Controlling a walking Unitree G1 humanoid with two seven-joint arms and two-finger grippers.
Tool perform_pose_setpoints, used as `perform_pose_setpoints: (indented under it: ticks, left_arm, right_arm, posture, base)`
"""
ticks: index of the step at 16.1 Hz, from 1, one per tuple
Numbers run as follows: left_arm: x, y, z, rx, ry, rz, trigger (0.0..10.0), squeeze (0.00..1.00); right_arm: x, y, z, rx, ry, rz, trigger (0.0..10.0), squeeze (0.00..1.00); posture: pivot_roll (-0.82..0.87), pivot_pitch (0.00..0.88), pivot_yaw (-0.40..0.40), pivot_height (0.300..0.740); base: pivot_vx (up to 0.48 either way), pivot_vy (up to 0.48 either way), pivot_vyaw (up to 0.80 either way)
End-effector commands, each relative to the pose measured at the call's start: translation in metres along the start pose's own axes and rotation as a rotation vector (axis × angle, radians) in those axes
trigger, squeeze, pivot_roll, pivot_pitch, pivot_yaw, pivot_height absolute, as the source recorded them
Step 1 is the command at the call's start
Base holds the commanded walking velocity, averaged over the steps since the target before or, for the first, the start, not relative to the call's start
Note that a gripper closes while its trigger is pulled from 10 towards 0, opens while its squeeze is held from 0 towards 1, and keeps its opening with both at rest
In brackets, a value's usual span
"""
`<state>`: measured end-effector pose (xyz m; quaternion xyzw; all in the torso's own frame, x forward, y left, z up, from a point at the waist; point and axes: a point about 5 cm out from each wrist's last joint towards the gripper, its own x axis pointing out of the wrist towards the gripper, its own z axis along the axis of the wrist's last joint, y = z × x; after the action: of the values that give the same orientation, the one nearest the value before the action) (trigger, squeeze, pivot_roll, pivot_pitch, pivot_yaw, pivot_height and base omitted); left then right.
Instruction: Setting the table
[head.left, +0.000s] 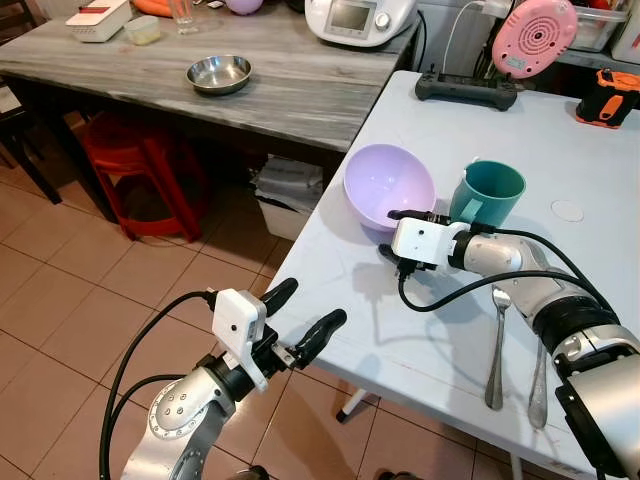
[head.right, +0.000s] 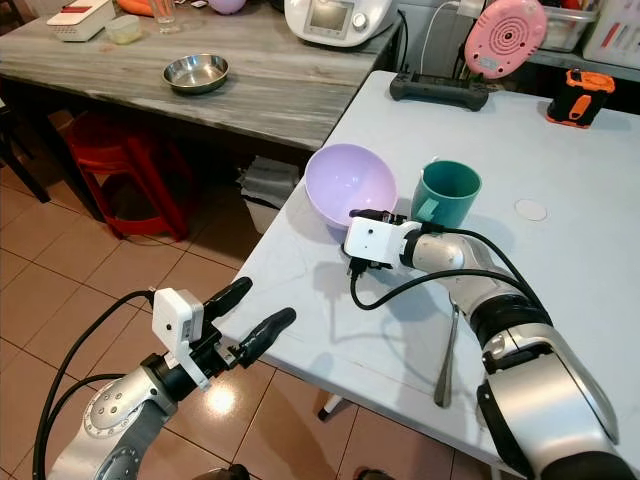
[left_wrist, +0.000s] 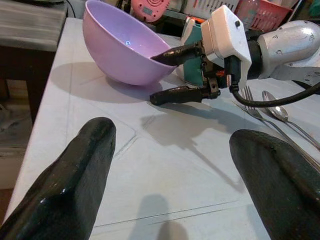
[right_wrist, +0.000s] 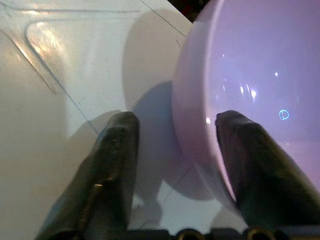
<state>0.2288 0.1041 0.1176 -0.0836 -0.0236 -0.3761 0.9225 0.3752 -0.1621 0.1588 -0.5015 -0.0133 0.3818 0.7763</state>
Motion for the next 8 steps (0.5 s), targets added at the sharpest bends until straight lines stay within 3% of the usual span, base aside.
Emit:
perform_pose_setpoints:
  ticks: [1, 8]
  left_arm:
    - [0.0009, -0.0019, -0.0008, 0.005, 0.012, -0.015, 10.0, 0.0]
    - [0.0078, -0.0009, 0.0028, 0.013, -0.022, -0.029, 10.0, 0.0]
  right_arm:
    - [-0.0014, -0.0042, 0.0002, -0.033, 0.004, -0.001, 0.0, 0.0]
    - [-0.0037, -0.0078, 0.0025, -0.083, -0.022, -0.013, 0.0, 0.0]
  posture:
    - [-0.01, 0.166, 0.032, 0.74]
    - [-0.03, 0.142, 0.031, 0.74]
  base:
    - [0.0, 0.0, 0.0]
    - [0.0, 0.0, 0.0]
